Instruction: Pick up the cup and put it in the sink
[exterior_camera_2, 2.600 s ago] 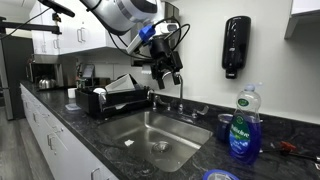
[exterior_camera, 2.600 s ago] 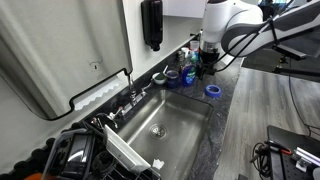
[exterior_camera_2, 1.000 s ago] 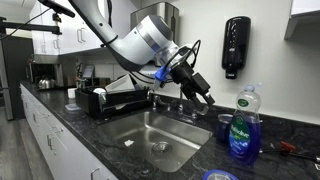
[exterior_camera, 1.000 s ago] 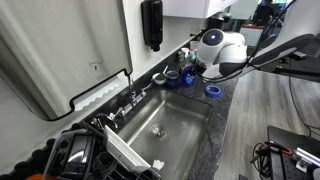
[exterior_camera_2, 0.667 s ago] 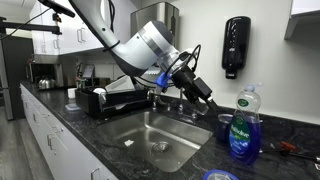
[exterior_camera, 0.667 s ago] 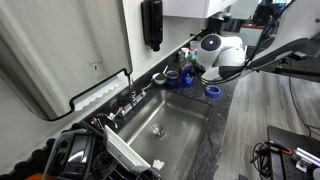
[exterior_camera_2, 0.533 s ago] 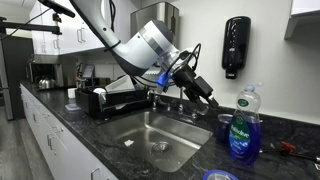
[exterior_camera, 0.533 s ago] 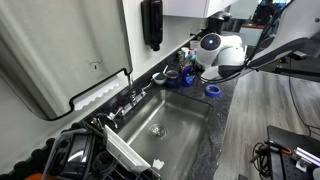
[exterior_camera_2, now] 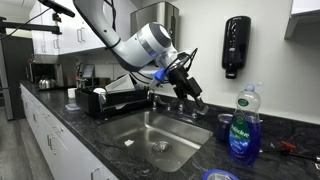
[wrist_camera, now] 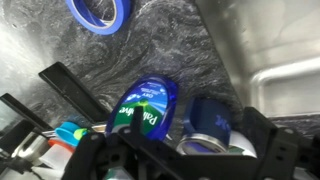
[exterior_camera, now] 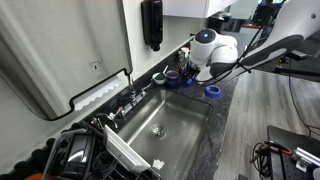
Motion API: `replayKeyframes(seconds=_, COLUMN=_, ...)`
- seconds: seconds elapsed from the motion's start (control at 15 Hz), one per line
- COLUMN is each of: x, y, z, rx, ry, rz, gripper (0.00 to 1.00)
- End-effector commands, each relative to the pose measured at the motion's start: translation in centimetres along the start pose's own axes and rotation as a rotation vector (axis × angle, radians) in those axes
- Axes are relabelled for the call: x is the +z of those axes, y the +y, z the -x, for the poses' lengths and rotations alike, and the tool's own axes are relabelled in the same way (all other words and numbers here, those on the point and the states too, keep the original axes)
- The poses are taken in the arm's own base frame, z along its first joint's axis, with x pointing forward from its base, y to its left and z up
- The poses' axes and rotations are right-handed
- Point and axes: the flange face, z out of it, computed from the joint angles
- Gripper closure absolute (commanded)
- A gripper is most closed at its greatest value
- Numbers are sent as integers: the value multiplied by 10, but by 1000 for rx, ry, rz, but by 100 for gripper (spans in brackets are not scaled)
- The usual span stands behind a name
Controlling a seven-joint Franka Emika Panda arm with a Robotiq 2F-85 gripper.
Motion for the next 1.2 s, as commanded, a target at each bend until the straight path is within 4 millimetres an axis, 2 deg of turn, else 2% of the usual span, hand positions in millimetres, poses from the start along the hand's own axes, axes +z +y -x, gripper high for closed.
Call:
replayKeyframes(seconds=0.0, x=1, y=-12, z=-7, rx=-164, ry=-69, rz=-72, gripper=0)
replayKeyframes(seconds=0.2, x=-7, y=-19, z=-8, rx=-287, ry=-122, rz=-175, gripper=0)
replayKeyframes(seconds=0.33, x=-21, y=-19, z=-8, rx=-359, ry=-173, rz=-248, gripper=0)
replayKeyframes(seconds=0.4, x=-12, y=-22, z=-4, rx=-294, ry=-128, rz=-195, gripper=0)
replayKeyframes(seconds=0.87, x=-19, y=-23, z=-8, rx=-343, ry=-152, rz=-235, gripper=0)
replayKeyframes(seconds=1.13, x=5, y=-28, z=-21, rx=-335, ry=-117, rz=-219, gripper=0)
